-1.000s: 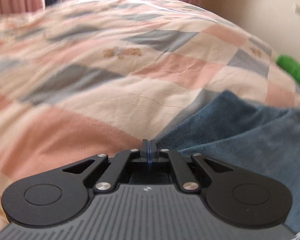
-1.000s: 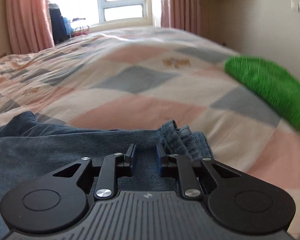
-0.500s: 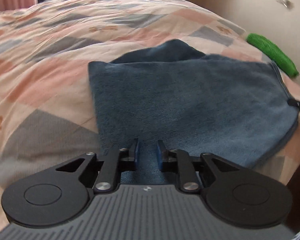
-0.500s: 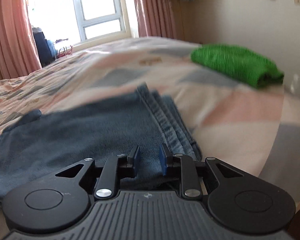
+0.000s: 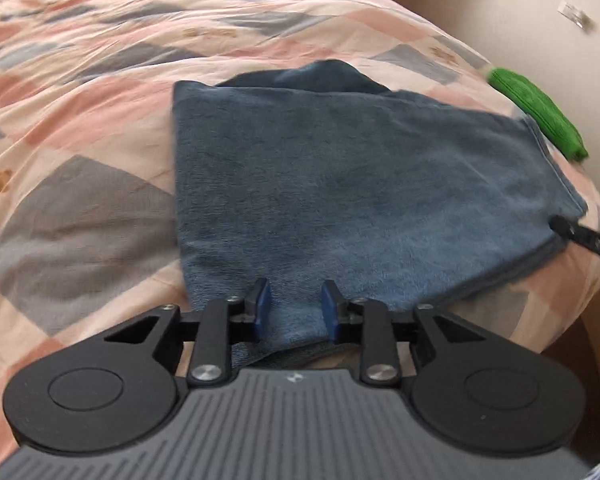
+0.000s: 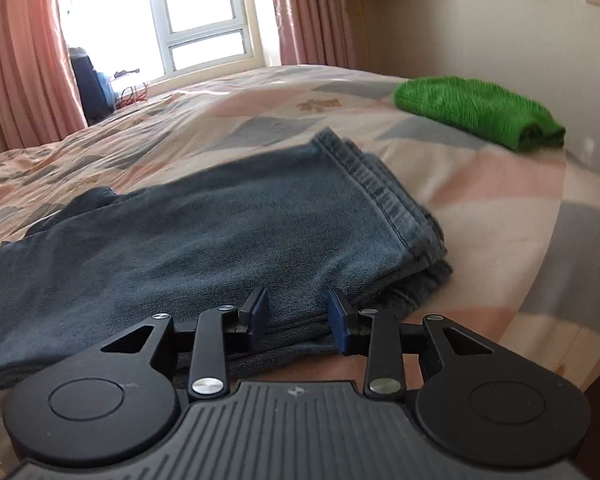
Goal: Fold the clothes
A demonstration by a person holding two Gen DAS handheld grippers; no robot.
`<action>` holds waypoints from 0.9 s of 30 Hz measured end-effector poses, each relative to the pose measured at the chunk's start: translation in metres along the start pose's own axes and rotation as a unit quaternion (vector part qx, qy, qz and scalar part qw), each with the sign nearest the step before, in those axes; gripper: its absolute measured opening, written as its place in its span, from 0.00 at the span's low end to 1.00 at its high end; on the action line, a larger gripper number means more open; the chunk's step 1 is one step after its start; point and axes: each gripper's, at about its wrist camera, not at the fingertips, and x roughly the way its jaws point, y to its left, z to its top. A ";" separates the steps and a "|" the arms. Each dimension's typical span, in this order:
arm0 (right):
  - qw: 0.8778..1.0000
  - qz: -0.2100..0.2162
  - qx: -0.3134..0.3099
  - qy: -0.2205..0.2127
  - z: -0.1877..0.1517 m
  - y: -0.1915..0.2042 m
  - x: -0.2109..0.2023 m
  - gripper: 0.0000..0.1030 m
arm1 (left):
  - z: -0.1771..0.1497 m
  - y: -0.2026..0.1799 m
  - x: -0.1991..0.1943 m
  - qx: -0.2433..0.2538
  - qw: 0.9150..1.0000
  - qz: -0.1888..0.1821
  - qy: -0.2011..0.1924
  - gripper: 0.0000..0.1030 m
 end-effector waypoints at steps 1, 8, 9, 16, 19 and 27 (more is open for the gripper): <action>1.000 0.001 0.009 0.002 0.004 0.002 -0.005 0.35 | 0.002 0.000 -0.004 -0.004 1.000 0.005 0.001 0.26; 0.998 0.042 0.056 -0.001 -0.021 0.018 -0.062 0.46 | -0.016 -0.007 -0.039 -0.002 0.999 0.033 0.010 0.43; 0.997 0.046 0.060 0.005 -0.030 0.021 -0.067 0.46 | -0.020 -0.009 -0.044 0.001 0.999 0.035 0.013 0.43; 0.998 0.053 0.033 0.015 -0.059 0.050 -0.106 0.54 | -0.044 -0.029 -0.083 0.035 0.998 0.043 -0.001 0.59; 0.999 0.048 0.004 -0.004 -0.059 0.061 -0.127 0.57 | -0.053 -0.034 -0.100 0.048 0.998 0.043 -0.014 0.63; 0.999 0.041 -0.016 -0.008 -0.067 0.083 -0.157 0.79 | -0.073 -0.040 -0.129 0.061 0.996 0.052 -0.031 0.79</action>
